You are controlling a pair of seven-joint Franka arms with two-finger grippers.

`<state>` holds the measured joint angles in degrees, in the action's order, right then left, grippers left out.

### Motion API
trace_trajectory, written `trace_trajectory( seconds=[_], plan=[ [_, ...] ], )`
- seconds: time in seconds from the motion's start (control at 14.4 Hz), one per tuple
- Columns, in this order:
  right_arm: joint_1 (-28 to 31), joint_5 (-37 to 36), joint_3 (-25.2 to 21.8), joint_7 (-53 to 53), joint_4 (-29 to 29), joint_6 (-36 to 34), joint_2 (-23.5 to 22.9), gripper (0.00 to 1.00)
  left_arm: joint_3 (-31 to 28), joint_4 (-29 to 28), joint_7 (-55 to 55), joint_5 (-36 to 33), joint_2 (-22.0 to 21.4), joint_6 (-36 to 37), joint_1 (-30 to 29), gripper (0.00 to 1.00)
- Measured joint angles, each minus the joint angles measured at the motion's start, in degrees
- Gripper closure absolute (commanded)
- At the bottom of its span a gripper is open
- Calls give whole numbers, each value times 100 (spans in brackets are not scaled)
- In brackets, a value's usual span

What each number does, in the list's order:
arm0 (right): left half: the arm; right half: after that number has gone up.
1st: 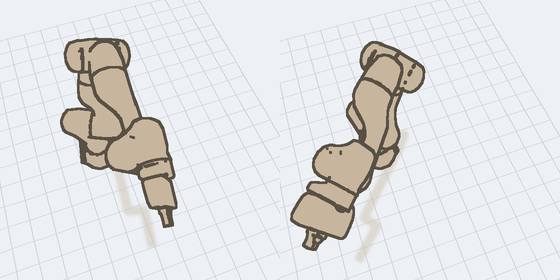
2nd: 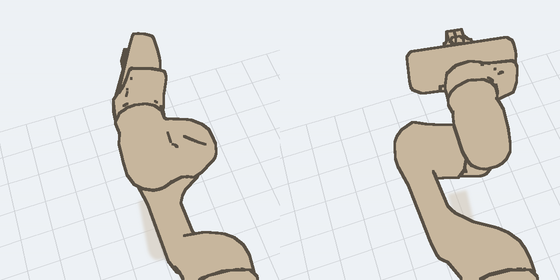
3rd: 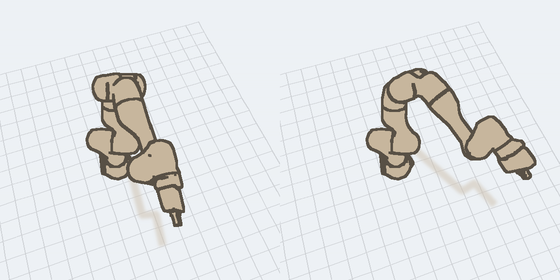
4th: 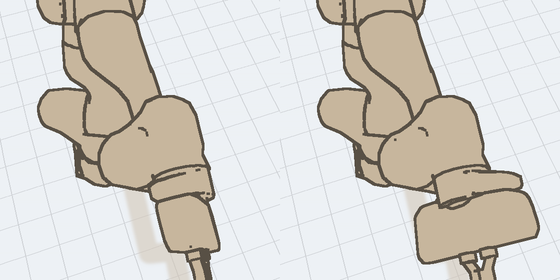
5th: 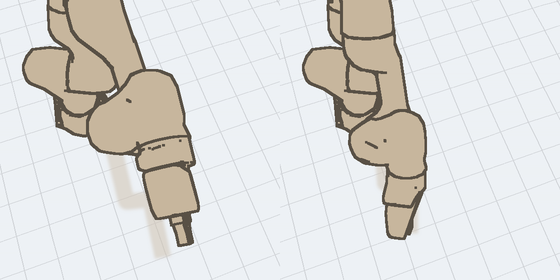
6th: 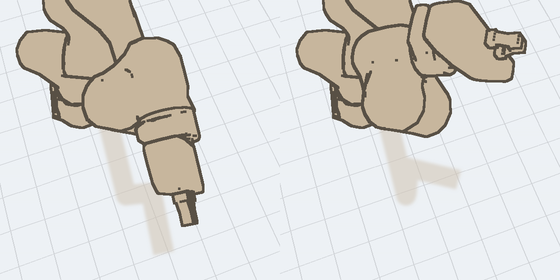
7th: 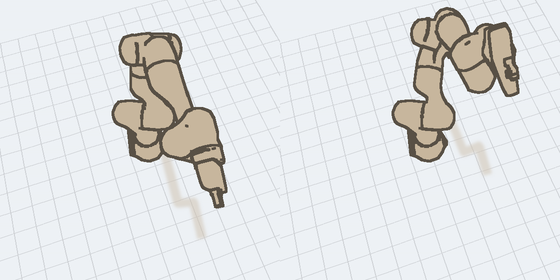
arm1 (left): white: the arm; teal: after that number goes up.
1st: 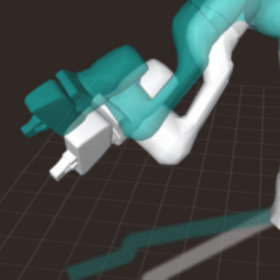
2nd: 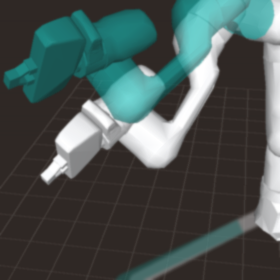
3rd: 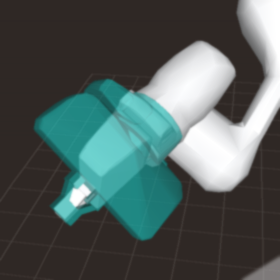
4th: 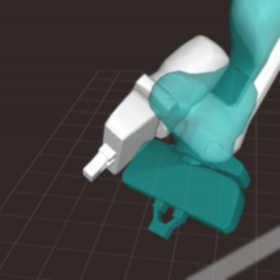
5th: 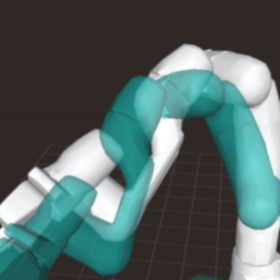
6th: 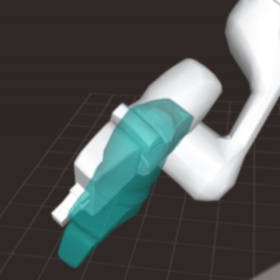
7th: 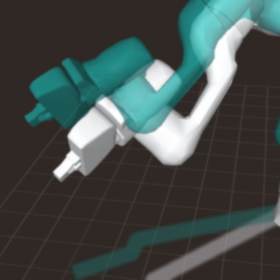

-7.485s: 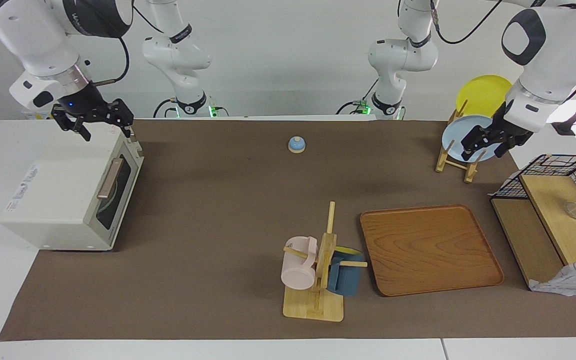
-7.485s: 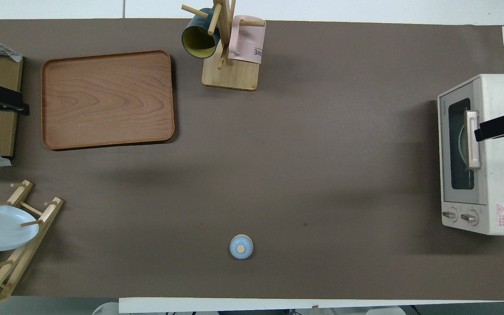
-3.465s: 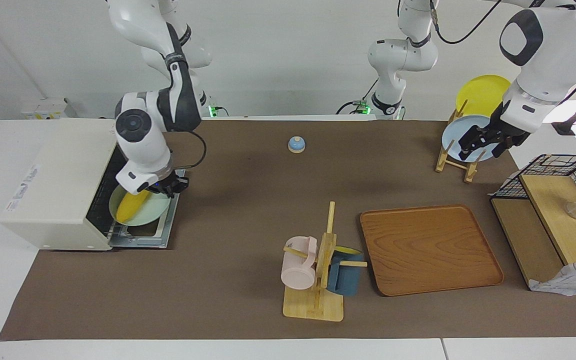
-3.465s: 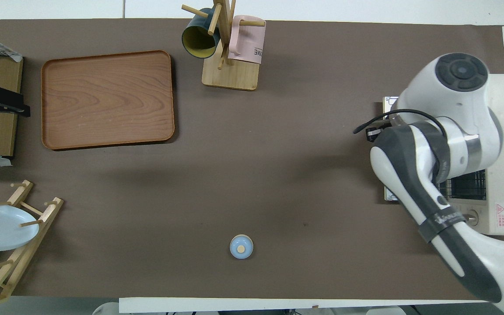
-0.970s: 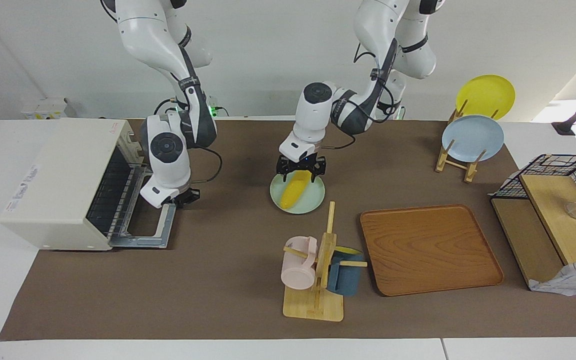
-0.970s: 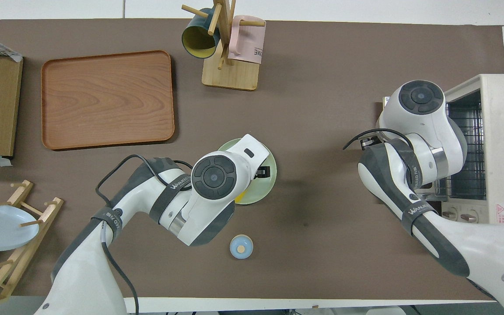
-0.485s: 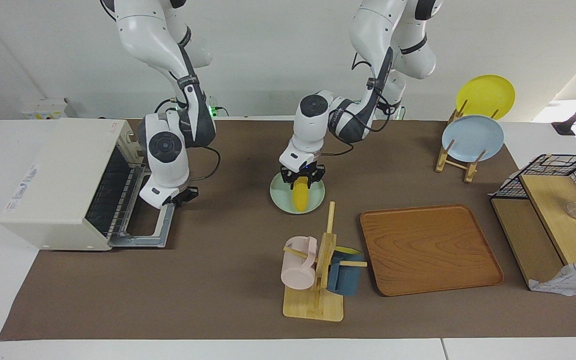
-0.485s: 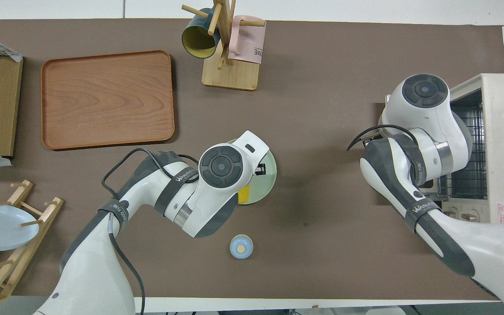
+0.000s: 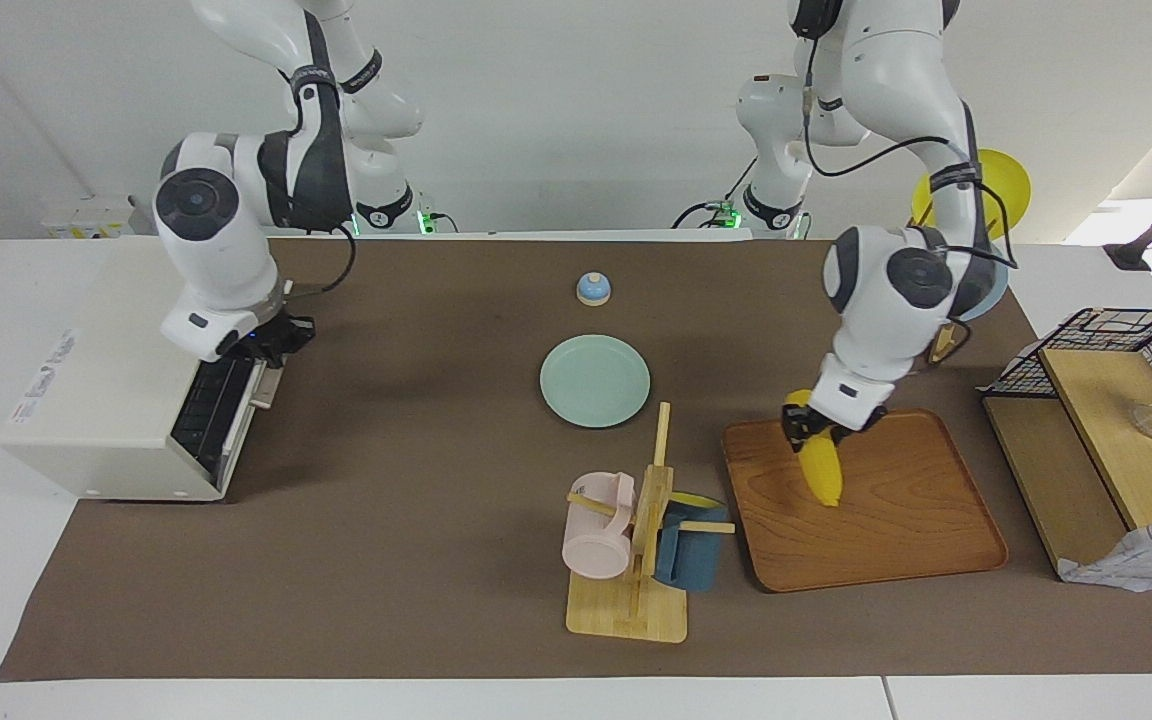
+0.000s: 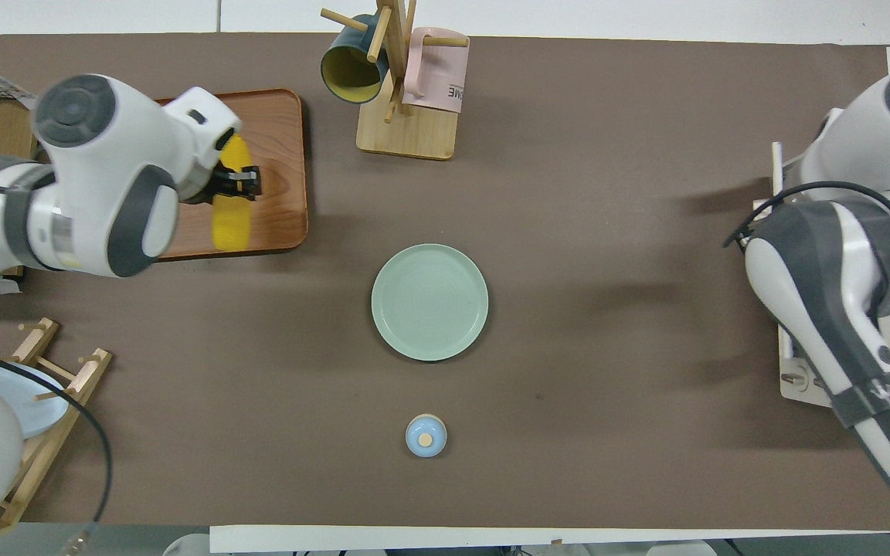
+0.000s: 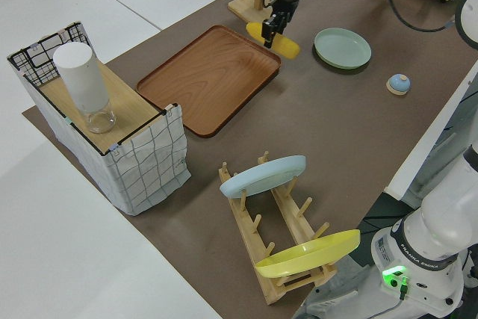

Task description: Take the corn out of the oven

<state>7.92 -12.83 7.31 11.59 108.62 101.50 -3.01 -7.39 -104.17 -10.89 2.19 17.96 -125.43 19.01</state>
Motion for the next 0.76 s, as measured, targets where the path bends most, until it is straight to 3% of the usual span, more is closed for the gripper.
trace_trajectory(
  seconds=[0.07, 0.28, 0.49, 0.76],
  plan=[
    [55, 65, -49, 27, -91, -177, 56, 0, -13, 180, 22, -9, 93, 92, -68, 0],
    [75, 680, -77, 29, -866, -947, 150, 0, -190, 1055, 55, -188, 86, 1356, 11, 0],
    [77, 957, -77, 26, -1839, -1675, 244, 0, -319, 1491, 113, -205, -664, 2627, -4, 0],
    [235, 969, -86, 19, -2078, -1998, 194, 0, -420, 1538, 273, -204, -1779, 3839, -202, 0]
  ],
)
